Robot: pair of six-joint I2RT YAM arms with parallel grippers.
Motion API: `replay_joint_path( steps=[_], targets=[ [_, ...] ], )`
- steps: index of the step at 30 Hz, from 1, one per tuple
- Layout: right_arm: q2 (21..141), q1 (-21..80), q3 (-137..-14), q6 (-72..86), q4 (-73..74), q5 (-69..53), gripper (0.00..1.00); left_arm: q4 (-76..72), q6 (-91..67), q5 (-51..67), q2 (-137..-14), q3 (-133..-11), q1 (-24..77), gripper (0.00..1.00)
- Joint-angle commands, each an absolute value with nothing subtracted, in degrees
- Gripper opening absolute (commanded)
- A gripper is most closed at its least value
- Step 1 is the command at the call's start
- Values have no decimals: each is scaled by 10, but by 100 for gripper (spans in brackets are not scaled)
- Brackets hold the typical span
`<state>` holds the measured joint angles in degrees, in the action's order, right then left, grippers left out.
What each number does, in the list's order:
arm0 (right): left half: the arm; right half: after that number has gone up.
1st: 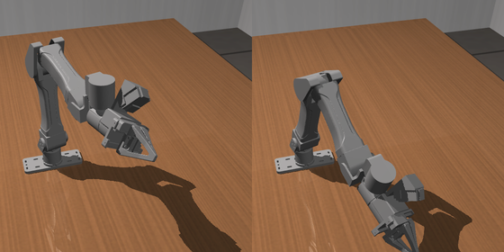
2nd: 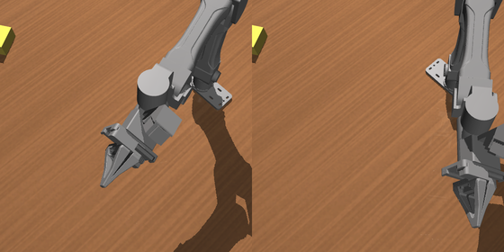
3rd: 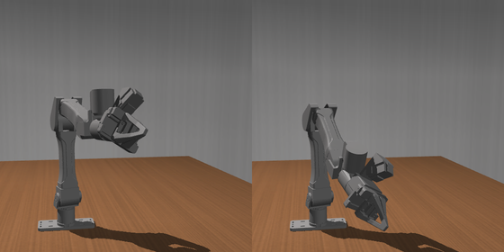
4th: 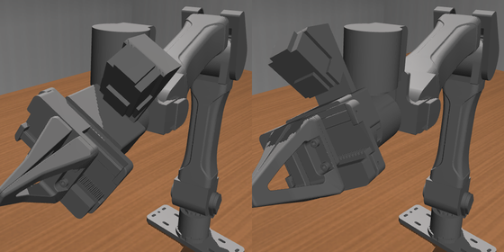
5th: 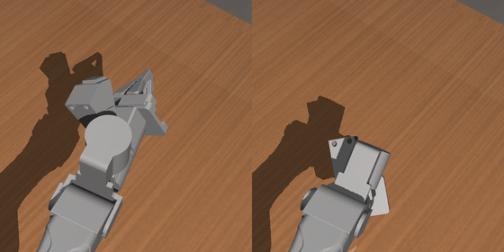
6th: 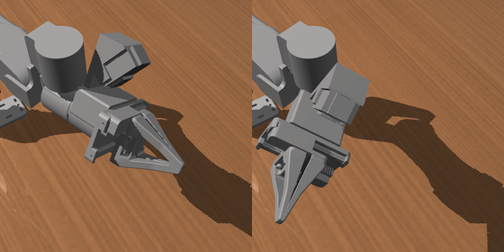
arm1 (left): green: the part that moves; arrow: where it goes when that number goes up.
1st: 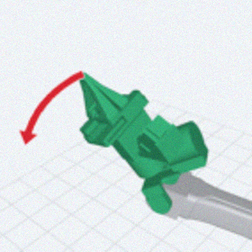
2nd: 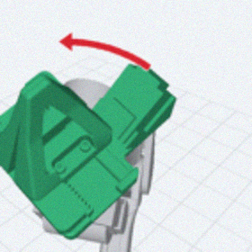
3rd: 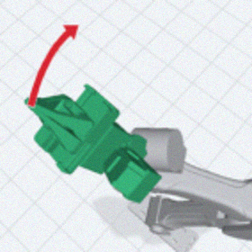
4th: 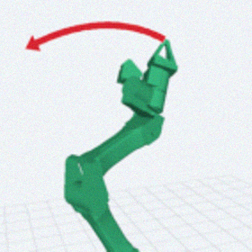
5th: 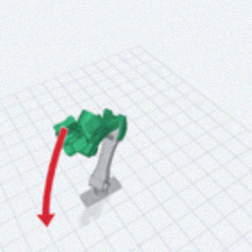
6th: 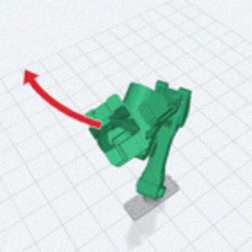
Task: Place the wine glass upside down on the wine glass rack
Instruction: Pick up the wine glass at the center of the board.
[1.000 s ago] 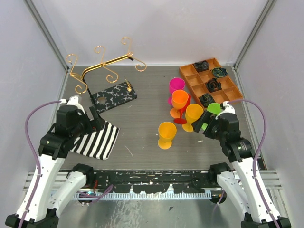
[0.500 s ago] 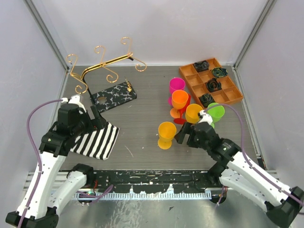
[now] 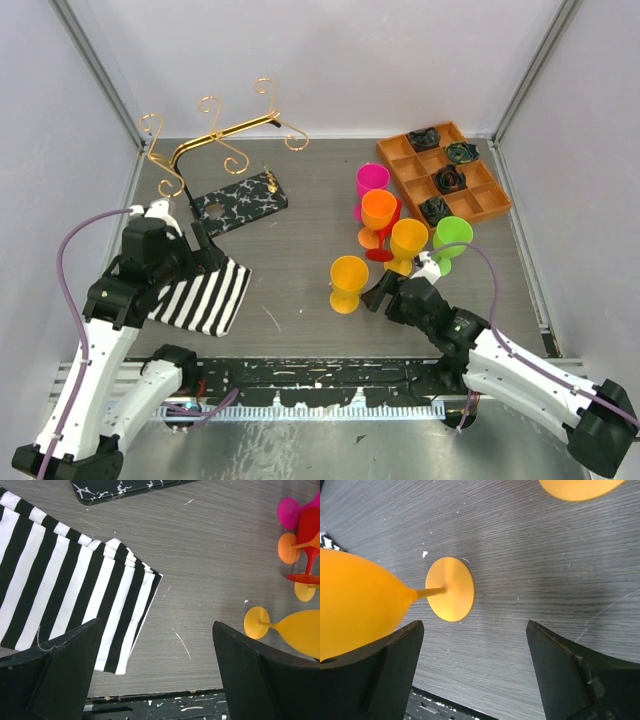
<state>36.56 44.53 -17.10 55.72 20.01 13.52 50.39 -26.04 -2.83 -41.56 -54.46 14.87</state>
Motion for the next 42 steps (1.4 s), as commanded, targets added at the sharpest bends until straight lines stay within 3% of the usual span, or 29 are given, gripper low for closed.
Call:
replay_joint_path(
  steps=[1,17,28,35,39,42],
  targets=[
    [351,451,-141,595,92,130,88,490,-255,-18,-415,-537,146,98],
    [439,473,-91,626,-107,115,83,491,-258,-17,-413,-535,146,98],
    [593,502,-131,602,-243,120,82,492,-262,-15,-414,-534,146,98],
    [680,520,-149,534,-337,138,82,494,-263,-17,-414,-534,146,98],
    [687,530,-134,458,-389,151,74,493,-264,-17,-415,-534,146,98],
    [693,531,-111,404,-450,152,73,491,-265,-17,-419,-534,146,98]
  ],
)
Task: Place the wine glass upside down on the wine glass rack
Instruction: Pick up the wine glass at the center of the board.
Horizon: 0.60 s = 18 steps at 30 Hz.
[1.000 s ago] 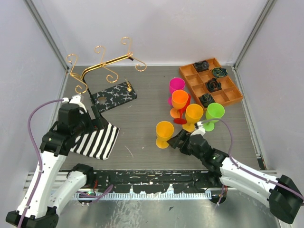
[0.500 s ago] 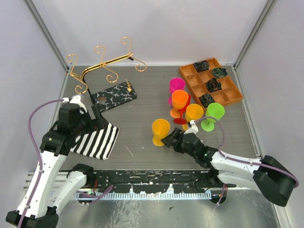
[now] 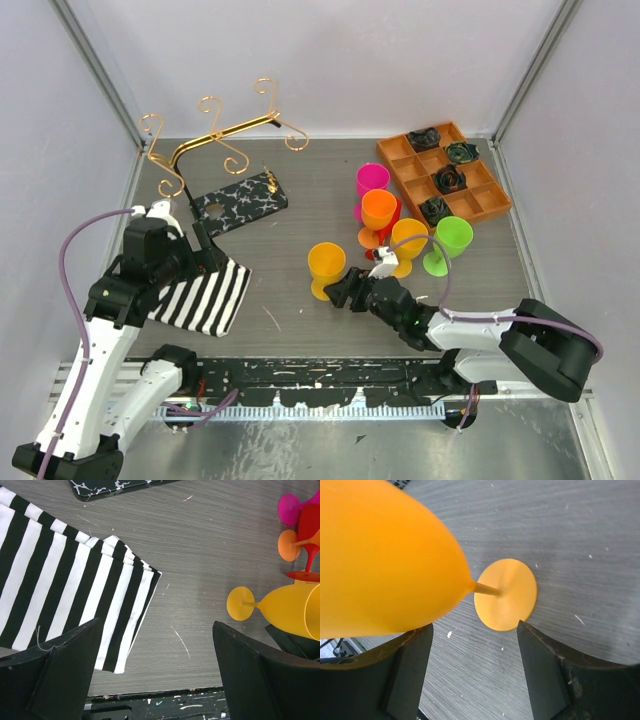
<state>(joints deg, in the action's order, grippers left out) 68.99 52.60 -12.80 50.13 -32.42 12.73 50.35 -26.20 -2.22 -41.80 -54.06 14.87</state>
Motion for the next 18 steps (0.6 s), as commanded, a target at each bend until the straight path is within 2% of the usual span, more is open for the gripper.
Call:
replay_joint_path(
  steps=[1,10,18],
  targets=[
    [696,530,-103,388,-472,150,74,491,-265,-17,-421,-534,146,98],
    [796,530,-72,248,-678,102,79,494,-268,-25,-418,-534,147,98],
    [958,531,-49,157,-966,56,78,494,-268,-30,-418,-533,146,98]
  ],
)
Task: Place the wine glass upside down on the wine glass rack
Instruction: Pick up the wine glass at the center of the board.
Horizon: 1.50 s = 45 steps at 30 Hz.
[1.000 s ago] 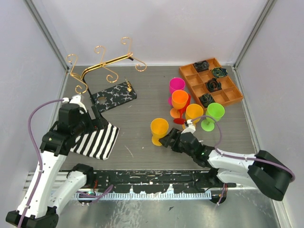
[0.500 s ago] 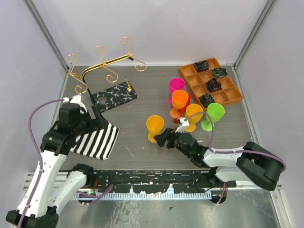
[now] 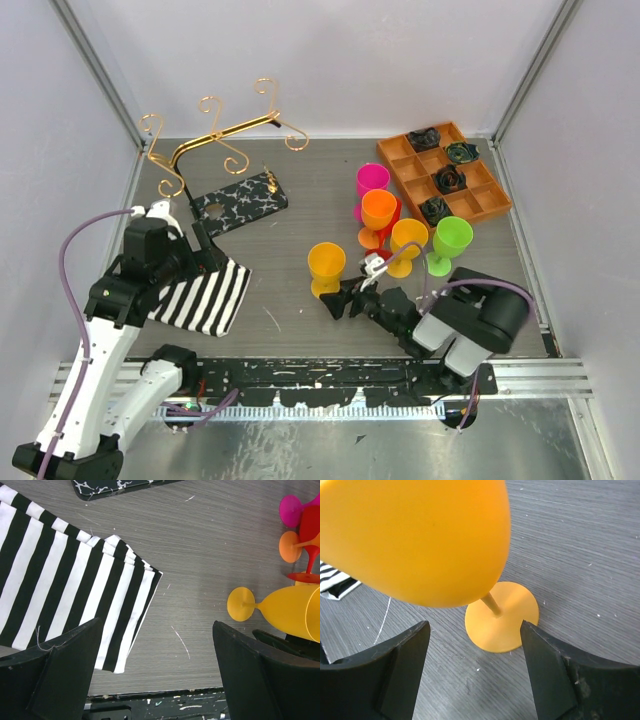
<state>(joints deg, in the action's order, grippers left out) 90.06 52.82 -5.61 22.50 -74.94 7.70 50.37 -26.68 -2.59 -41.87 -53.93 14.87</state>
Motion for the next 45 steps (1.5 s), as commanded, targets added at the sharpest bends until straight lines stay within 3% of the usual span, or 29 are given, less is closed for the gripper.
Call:
replay_joint_path(
  steps=[1,17,38,41,45],
  targets=[
    [973,531,-54,147,-970,53,77,495,-268,-30,-419,-533,146,98],
    [1086,531,-141,57,-972,80,64,496,-266,-39,-435,-535,147,98],
    [1133,531,-183,17,-973,106,37,492,-265,-29,-457,-534,146,98],
    [1136,531,-187,17,-973,105,37,492,-265,-30,-455,-534,147,98],
    [1140,530,-199,20,-973,97,45,492,-267,-31,-455,-533,147,98]
  ],
)
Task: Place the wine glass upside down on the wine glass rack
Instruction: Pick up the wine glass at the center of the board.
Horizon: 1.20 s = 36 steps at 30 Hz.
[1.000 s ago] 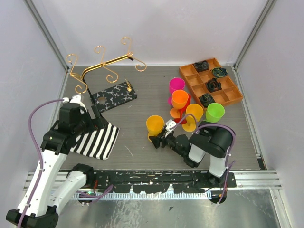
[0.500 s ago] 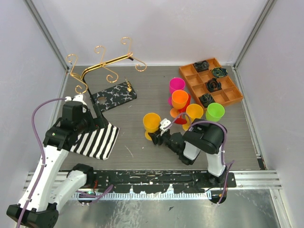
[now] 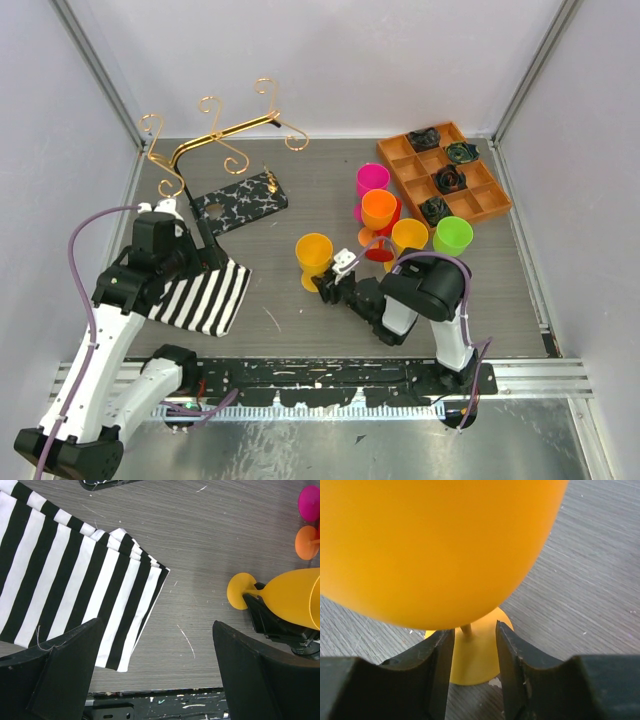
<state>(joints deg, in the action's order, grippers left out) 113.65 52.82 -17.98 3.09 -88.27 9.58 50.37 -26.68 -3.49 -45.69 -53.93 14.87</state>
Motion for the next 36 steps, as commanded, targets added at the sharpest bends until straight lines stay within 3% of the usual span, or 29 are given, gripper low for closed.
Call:
replay_joint_path(
  steps=[1,11,22,36],
  targets=[
    [1140,531,-202,21,-973,94,46,492,-268,-30,-456,-533,147,98],
    [1153,531,-234,19,-973,87,54,491,-267,-25,-470,-534,147,98],
    [1171,532,-264,23,-974,88,54,490,-266,-20,-479,-534,146,98],
    [1175,531,-270,15,-974,90,28,488,-264,-19,-485,-534,147,98]
  ],
)
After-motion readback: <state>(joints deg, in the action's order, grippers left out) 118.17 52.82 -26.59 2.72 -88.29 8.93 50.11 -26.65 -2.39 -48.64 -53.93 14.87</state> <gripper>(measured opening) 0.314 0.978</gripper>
